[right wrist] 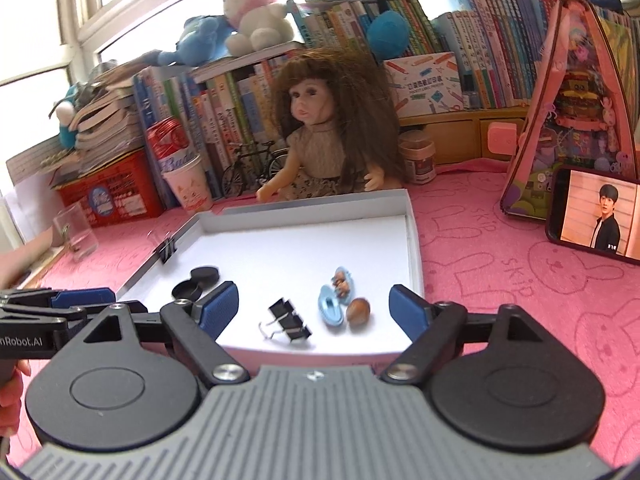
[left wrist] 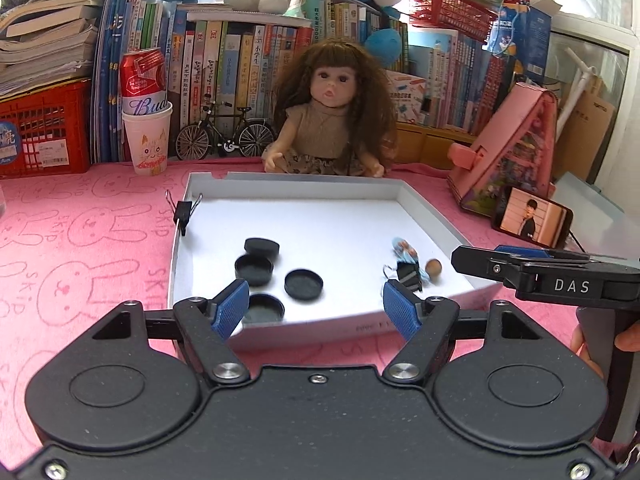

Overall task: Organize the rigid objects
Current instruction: 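Withdraw both open tools from the tray toward the objects on the table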

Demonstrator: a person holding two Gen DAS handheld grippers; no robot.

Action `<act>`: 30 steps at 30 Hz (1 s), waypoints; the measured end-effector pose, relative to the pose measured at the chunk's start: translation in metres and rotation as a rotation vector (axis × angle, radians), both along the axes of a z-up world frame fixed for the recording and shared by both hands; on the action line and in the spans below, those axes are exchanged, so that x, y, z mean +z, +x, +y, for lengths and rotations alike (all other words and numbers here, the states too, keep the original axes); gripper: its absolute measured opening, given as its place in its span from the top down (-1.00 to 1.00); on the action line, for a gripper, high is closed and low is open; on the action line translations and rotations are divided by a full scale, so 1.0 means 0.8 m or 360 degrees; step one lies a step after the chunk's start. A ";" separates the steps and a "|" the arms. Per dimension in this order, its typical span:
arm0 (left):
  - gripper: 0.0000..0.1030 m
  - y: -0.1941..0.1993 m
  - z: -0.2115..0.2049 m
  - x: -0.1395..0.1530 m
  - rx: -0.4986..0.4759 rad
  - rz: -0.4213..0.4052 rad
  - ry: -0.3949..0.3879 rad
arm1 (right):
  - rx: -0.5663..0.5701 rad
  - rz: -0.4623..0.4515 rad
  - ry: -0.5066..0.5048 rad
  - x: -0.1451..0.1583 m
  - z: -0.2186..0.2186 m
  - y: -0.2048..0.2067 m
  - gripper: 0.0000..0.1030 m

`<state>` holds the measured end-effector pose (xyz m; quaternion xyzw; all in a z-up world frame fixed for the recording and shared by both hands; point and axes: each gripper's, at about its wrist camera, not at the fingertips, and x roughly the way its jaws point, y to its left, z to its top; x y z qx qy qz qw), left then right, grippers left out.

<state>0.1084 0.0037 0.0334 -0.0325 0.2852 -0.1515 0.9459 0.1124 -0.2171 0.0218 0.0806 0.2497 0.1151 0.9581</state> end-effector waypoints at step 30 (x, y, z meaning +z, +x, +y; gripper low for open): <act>-0.14 -0.069 -0.005 -0.040 -0.0098 0.0082 -0.0027 | 0.0116 -0.0029 -0.0110 -0.025 0.017 -0.065 -0.98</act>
